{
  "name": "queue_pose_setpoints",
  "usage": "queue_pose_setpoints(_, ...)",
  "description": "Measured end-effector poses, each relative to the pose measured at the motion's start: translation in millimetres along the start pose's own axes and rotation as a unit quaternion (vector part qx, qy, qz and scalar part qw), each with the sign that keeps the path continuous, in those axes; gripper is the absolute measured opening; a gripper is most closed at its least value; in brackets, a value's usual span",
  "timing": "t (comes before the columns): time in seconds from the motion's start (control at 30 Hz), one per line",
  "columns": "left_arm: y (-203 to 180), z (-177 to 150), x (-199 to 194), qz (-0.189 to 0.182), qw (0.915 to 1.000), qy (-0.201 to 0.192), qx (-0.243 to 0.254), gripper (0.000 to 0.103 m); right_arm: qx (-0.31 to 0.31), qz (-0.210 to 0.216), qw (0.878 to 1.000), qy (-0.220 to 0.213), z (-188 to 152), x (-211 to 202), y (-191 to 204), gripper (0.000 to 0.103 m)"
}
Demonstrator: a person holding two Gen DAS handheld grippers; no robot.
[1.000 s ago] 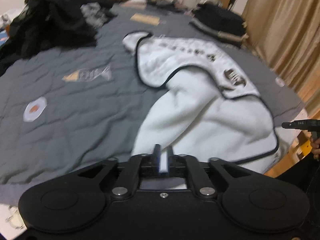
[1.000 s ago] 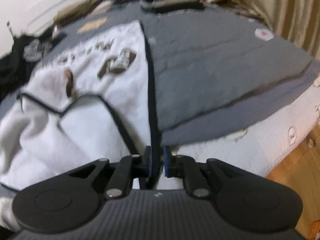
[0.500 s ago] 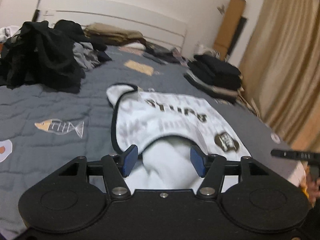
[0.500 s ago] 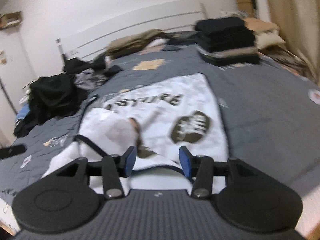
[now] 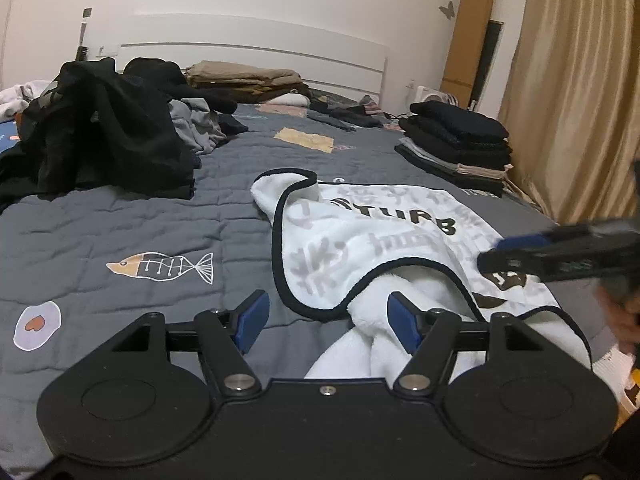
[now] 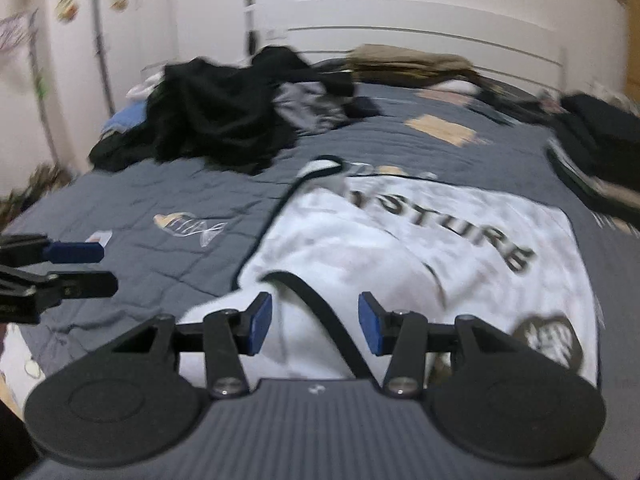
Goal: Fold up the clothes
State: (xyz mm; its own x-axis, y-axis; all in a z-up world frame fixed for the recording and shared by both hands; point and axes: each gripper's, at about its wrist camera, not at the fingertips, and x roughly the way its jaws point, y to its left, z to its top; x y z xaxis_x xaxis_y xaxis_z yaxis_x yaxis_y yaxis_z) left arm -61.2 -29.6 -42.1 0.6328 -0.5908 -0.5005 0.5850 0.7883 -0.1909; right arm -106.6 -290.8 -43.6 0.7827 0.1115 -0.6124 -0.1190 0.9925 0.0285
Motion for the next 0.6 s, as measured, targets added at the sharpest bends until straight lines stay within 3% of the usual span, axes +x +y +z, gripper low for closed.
queue_pose_setpoints(0.27,23,4,-13,0.006,0.9998,-0.012,-0.017,0.069,-0.095,0.035,0.994,0.047,33,56,46,0.047)
queue_pose_setpoints(0.6,49,9,-27,0.005,0.9987,-0.026,-0.044,0.069,-0.172,0.054,0.974,0.136,41,123,82,0.047)
